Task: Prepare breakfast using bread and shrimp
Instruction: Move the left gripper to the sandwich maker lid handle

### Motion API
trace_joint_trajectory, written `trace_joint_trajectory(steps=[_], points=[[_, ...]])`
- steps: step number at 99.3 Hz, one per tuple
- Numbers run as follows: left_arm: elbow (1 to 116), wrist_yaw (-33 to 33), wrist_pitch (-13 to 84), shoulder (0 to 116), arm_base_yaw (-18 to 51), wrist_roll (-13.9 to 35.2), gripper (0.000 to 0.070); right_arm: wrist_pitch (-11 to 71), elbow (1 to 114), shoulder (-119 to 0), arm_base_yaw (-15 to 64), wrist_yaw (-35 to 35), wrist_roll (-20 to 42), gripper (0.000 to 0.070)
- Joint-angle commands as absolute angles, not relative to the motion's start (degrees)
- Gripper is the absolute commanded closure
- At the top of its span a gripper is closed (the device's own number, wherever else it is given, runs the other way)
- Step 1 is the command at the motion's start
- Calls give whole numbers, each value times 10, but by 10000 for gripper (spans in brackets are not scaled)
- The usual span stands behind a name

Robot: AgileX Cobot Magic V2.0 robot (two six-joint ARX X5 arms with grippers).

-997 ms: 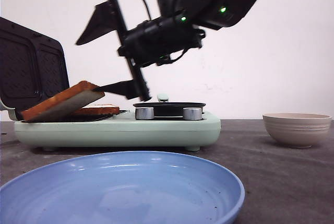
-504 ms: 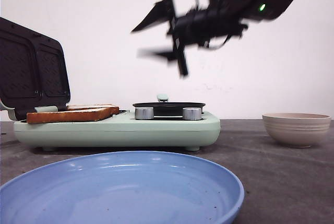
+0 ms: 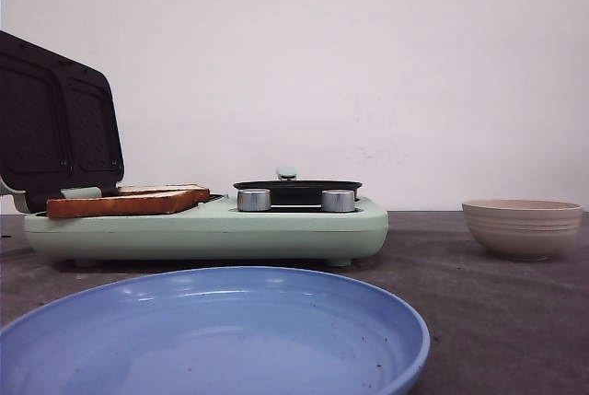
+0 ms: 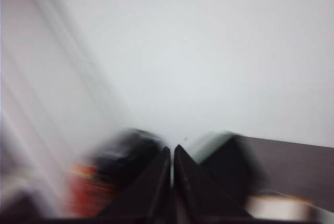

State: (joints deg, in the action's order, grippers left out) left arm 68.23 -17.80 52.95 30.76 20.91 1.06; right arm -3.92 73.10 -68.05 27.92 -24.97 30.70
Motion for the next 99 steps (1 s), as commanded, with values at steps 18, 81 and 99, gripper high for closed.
trace_joint_trajectory(steps=[18, 81, 99], points=[[625, -199, 439, 309, 209, 16, 690, 281, 733, -572, 291, -78, 8, 698], [589, -172, 135, 383, 114, 5, 694, 246, 459, -303, 290, -2, 105, 698], [625, -108, 165, 474, 43, 69, 694, 240, 459, -302, 291, -5, 116, 698]])
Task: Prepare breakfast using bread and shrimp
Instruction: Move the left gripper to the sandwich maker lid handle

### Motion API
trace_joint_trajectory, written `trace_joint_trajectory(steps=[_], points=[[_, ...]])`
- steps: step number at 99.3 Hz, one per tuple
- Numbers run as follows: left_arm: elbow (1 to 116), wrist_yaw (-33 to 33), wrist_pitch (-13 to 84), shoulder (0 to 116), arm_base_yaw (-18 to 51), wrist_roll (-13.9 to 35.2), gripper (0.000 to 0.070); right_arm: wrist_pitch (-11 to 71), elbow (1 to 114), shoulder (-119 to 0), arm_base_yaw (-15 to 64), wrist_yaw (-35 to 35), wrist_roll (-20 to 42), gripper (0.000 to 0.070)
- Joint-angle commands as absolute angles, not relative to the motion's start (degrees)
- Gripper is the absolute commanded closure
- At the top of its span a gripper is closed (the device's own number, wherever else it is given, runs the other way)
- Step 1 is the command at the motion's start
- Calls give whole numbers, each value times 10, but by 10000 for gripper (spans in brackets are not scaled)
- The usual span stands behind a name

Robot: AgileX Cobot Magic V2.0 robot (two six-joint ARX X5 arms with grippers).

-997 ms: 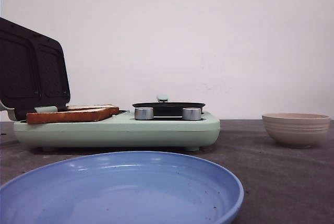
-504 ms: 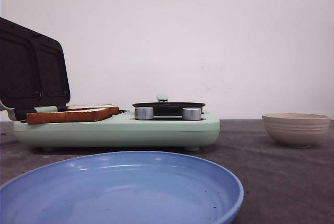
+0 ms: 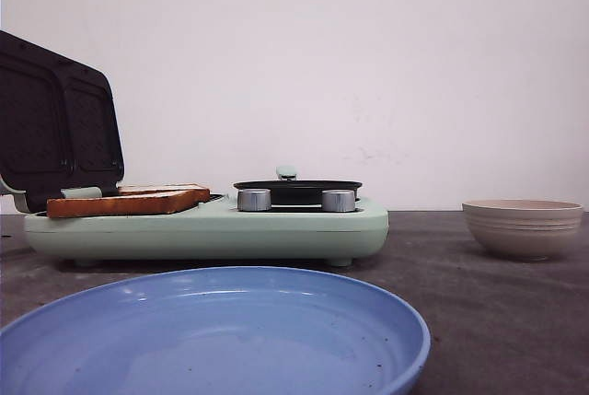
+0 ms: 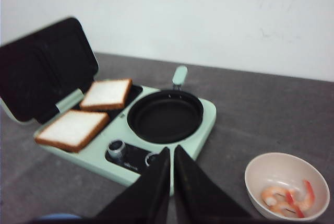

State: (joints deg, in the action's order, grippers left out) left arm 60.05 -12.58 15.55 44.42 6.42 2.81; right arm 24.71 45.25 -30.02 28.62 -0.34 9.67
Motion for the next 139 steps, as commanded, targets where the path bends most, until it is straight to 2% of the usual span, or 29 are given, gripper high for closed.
trace_joint_trajectory(steps=[1, 16, 30, 37, 50, 58, 82, 97, 118, 138, 139], points=[[629, -104, 168, 480, 38, 72, 693, 240, 459, -302, 291, -6, 117, 698], [711, -22, 255, 577, -53, 83, 693, 241, 459, -302, 291, -37, 134, 698], [833, 43, 389, 679, -121, 83, 685, 241, 459, -302, 291, -67, 136, 698], [900, 76, 467, 731, -149, 83, 608, 241, 459, -302, 291, -67, 135, 698], [991, 138, 587, 811, -178, 83, 368, 241, 459, -302, 291, -67, 135, 698], [1017, 171, 636, 846, -187, 86, 295, 241, 459, -302, 291, -67, 135, 698], [1018, 236, 646, 901, -188, 85, 293, 256, 459, -302, 291, -67, 135, 698], [1018, 241, 621, 927, -189, 86, 295, 282, 459, -302, 291, -67, 135, 698], [1018, 261, 582, 968, -192, 130, 294, 292, 459, -302, 291, -60, 136, 698], [1018, 326, 542, 999, -192, 133, 298, 292, 459, -302, 291, -56, 146, 698], [1018, 328, 511, 1020, -192, 162, 305, 292, 459, -302, 291, -40, 160, 698]])
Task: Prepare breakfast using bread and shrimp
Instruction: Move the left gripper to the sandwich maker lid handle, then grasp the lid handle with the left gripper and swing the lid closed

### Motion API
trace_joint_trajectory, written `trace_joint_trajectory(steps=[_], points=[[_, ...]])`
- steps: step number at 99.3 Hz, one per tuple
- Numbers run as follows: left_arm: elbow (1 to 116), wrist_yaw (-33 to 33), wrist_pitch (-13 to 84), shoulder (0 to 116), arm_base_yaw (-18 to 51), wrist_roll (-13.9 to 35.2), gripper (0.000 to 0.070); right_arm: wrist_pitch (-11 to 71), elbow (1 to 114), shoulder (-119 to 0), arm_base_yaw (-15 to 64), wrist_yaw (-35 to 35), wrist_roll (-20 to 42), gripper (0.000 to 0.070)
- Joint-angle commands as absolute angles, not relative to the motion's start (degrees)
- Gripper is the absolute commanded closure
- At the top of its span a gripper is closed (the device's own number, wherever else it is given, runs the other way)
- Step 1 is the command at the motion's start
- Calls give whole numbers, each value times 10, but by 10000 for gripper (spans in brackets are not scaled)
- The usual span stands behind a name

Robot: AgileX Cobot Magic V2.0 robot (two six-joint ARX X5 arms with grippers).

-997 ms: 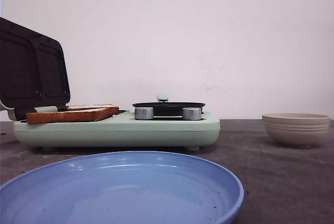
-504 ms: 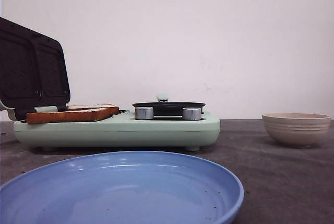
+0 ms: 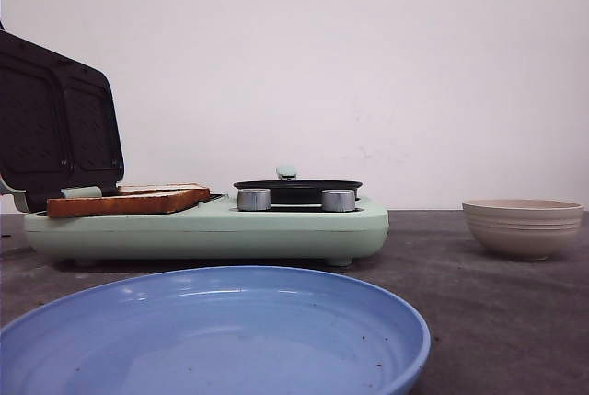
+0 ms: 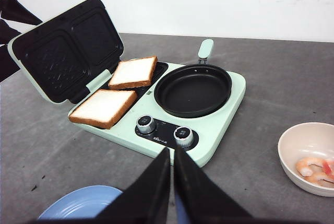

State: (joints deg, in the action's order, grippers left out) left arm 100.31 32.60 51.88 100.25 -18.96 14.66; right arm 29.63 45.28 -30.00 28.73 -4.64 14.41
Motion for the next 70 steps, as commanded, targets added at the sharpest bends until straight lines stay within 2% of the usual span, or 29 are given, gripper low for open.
trace_joint_trajectory(steps=[1, 31, 43, 57, 70], points=[[1018, 328, 510, 1021, -192, 162, 307, 292, 459, -302, 291, -40, 161, 698], [1018, 328, 511, 1038, -176, 162, 327, 292, 459, -302, 291, -31, 171, 698], [1018, 326, 506, 1043, -168, 162, 474, 292, 459, -302, 291, -27, 179, 698], [1018, 326, 506, 1048, -159, 161, 497, 293, 459, -302, 291, -28, 181, 698], [1018, 332, 504, 1048, -153, 161, 634, 293, 459, -302, 291, -28, 188, 698]])
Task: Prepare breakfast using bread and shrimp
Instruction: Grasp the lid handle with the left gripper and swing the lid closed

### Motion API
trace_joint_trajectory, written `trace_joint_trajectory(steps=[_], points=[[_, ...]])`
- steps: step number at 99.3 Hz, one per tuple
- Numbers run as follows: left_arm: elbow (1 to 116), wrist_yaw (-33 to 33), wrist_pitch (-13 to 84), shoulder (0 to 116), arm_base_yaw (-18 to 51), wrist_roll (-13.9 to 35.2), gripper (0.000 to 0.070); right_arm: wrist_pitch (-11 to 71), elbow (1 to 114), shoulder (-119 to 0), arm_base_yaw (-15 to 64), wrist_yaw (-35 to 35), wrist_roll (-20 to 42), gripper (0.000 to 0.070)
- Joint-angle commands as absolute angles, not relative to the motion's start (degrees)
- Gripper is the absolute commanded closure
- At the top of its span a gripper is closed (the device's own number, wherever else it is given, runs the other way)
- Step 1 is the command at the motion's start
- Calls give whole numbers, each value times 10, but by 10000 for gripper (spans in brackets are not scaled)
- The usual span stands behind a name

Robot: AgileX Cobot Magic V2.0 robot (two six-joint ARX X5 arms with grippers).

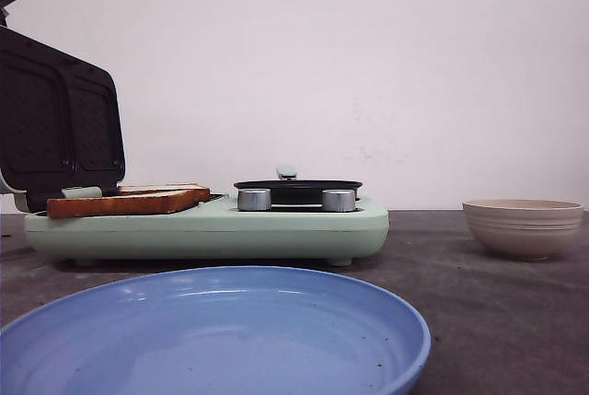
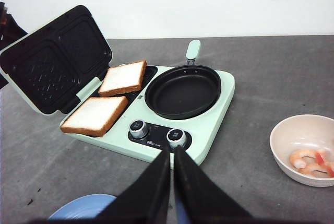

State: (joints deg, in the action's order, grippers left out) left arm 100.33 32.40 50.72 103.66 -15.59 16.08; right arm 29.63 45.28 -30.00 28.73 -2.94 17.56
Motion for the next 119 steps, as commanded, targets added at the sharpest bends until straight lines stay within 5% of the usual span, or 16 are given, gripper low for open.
trace_joint_trajectory(steps=[1, 6, 50, 119], points=[[1018, 333, 504, 1048, -153, 161, 648, 293, 459, -302, 291, -28, 189, 698], [1018, 338, 504, 1048, -151, 160, 700, 293, 459, -302, 291, -28, 189, 698], [1018, 421, 477, 1048, -120, 176, 700, 293, 459, -302, 291, -28, 189, 698], [1018, 382, 409, 1048, -4, 176, 700, 293, 459, -302, 291, -29, 189, 698]])
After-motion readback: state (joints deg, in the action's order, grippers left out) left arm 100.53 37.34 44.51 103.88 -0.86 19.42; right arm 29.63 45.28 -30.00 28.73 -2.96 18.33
